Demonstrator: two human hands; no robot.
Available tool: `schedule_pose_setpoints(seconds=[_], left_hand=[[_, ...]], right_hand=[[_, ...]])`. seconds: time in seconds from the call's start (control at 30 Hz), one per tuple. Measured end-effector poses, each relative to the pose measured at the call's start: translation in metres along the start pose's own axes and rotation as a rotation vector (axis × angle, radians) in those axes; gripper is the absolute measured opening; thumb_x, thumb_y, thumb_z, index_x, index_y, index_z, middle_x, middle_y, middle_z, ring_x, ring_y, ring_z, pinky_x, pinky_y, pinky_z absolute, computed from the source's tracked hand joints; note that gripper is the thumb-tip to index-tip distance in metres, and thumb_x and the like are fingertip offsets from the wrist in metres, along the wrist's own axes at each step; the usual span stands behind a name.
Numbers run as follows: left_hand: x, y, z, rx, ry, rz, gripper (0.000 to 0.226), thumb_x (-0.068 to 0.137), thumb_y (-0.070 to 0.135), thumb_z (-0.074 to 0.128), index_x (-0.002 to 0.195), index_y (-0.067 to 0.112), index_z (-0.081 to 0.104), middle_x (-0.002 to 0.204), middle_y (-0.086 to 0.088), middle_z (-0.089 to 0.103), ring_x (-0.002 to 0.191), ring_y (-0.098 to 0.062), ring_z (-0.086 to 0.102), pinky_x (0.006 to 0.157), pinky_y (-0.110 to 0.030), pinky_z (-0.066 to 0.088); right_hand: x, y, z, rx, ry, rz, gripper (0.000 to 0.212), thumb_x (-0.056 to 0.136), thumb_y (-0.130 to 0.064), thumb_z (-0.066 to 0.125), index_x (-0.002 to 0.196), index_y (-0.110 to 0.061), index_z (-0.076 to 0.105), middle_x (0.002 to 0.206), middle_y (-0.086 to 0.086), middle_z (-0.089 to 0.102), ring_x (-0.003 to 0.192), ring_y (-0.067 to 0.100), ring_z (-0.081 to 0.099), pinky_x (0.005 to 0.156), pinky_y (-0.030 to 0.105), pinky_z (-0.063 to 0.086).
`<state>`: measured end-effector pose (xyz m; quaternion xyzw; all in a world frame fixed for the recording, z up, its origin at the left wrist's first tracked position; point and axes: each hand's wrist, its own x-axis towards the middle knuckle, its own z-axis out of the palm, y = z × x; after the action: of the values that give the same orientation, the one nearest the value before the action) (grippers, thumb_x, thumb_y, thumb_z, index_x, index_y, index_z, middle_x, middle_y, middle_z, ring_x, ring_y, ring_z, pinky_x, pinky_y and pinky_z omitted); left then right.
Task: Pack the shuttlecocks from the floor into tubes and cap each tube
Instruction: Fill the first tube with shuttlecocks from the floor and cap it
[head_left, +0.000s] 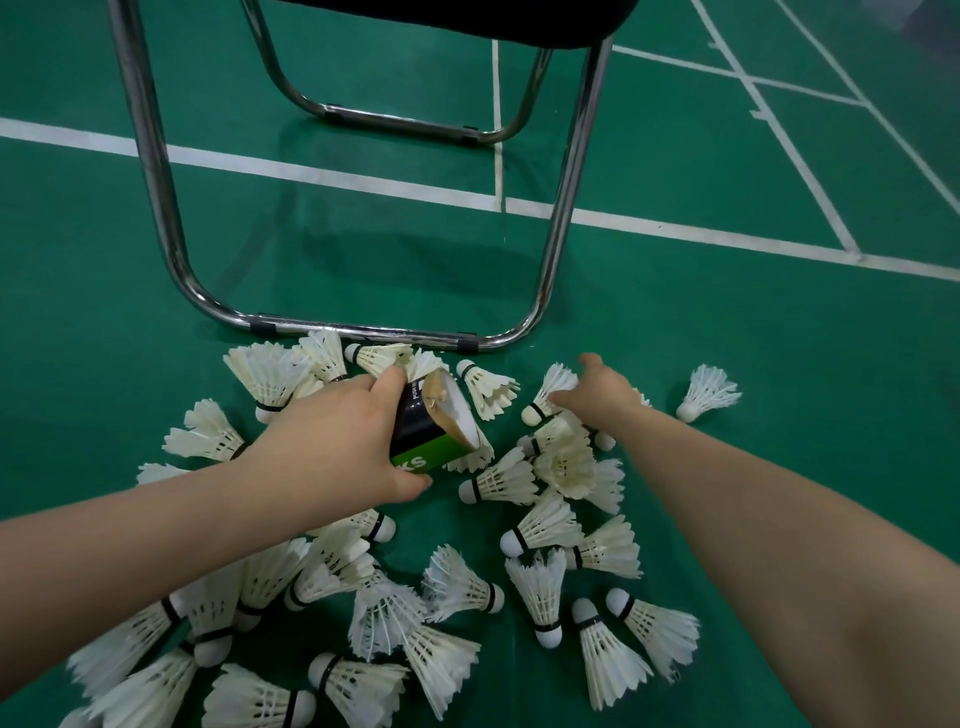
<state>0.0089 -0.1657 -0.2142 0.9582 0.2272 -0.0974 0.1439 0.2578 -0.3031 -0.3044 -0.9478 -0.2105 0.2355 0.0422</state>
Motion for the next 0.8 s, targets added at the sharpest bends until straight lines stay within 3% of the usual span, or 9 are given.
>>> schedule_pose_setpoints(seconds=[0.07,0.13,0.2,0.3,0.4,0.53,0.6,0.7,0.8], left_hand=[[0.0,-0.001,0.001,-0.005,-0.002,0.001,0.063,0.066,0.063,0.063,0.108,0.025,0.035,0.088,0.008,0.048,0.078,-0.012,0.051,0.069,-0.032,0.053],[0.0,-0.003,0.002,-0.017,-0.001,-0.009,0.065,0.066,0.062,0.064,0.111,0.025,0.035,0.089,0.008,0.049,0.078,-0.012,0.052,0.069,-0.032,0.054],[0.0,-0.006,0.001,-0.024,0.007,-0.022,0.065,0.066,0.062,0.064,0.111,0.024,0.036,0.089,0.007,0.05,0.077,-0.012,0.054,0.068,-0.032,0.054],[-0.002,-0.011,-0.001,-0.039,0.01,-0.041,0.064,0.066,0.061,0.064,0.109,0.023,0.037,0.089,0.006,0.051,0.076,-0.013,0.055,0.068,-0.033,0.054],[-0.005,-0.014,-0.002,-0.047,-0.002,-0.053,0.061,0.066,0.061,0.065,0.104,0.023,0.037,0.088,0.006,0.051,0.075,-0.013,0.055,0.067,-0.033,0.054],[-0.01,-0.012,-0.002,-0.048,-0.036,-0.054,0.06,0.065,0.063,0.064,0.102,0.025,0.035,0.086,0.007,0.05,0.075,-0.012,0.054,0.068,-0.033,0.054],[-0.013,-0.01,-0.003,-0.052,-0.036,-0.058,0.062,0.065,0.064,0.063,0.103,0.025,0.035,0.087,0.007,0.05,0.075,-0.012,0.054,0.069,-0.033,0.054],[-0.018,-0.008,-0.005,-0.066,-0.026,-0.051,0.063,0.064,0.064,0.064,0.104,0.024,0.036,0.088,0.006,0.051,0.075,-0.012,0.054,0.069,-0.032,0.054],[-0.022,-0.008,-0.006,-0.072,-0.013,-0.038,0.064,0.063,0.065,0.063,0.105,0.025,0.036,0.088,0.006,0.052,0.075,-0.013,0.054,0.069,-0.032,0.053]], right_hand=[[-0.001,0.001,0.002,0.011,0.002,0.0,0.05,0.088,-0.032,0.056,0.133,-0.015,0.043,0.109,0.007,0.062,0.095,0.028,0.059,0.081,0.037,0.049],[-0.005,0.0,0.002,0.074,0.041,-0.035,0.029,0.09,-0.028,0.053,0.116,-0.016,0.056,0.088,0.004,0.062,0.076,0.023,0.059,0.072,0.033,0.048],[-0.015,-0.007,-0.006,0.246,0.118,-0.076,0.017,0.091,-0.027,0.05,0.1,-0.016,0.057,0.069,0.0,0.053,0.056,0.016,0.046,0.056,0.028,0.04],[-0.049,-0.023,-0.03,0.541,0.234,-0.197,0.023,0.094,-0.031,0.047,0.104,-0.012,0.057,0.067,-0.002,0.05,0.05,0.011,0.036,0.049,0.025,0.033],[-0.102,-0.041,-0.046,0.725,0.297,-0.39,0.024,0.094,-0.023,0.048,0.072,-0.013,0.051,0.061,-0.004,0.042,0.052,0.01,0.031,0.052,0.026,0.03],[-0.152,-0.052,-0.04,0.706,0.171,-0.529,0.027,0.096,-0.024,0.046,0.078,-0.008,0.059,0.075,0.011,0.06,0.066,0.028,0.052,0.061,0.04,0.045],[-0.16,-0.055,-0.035,0.685,0.121,-0.546,0.028,0.097,-0.025,0.043,0.083,-0.01,0.062,0.081,0.011,0.063,0.075,0.028,0.055,0.066,0.04,0.046],[-0.165,-0.062,-0.034,0.686,-0.083,-0.571,0.027,0.097,-0.024,0.041,0.089,-0.013,0.065,0.088,0.005,0.066,0.081,0.018,0.058,0.072,0.031,0.047],[-0.173,-0.071,-0.038,0.686,-0.31,-0.611,0.02,0.096,-0.026,0.045,0.1,-0.031,0.064,0.097,-0.022,0.067,0.09,-0.006,0.058,0.073,0.006,0.042]])
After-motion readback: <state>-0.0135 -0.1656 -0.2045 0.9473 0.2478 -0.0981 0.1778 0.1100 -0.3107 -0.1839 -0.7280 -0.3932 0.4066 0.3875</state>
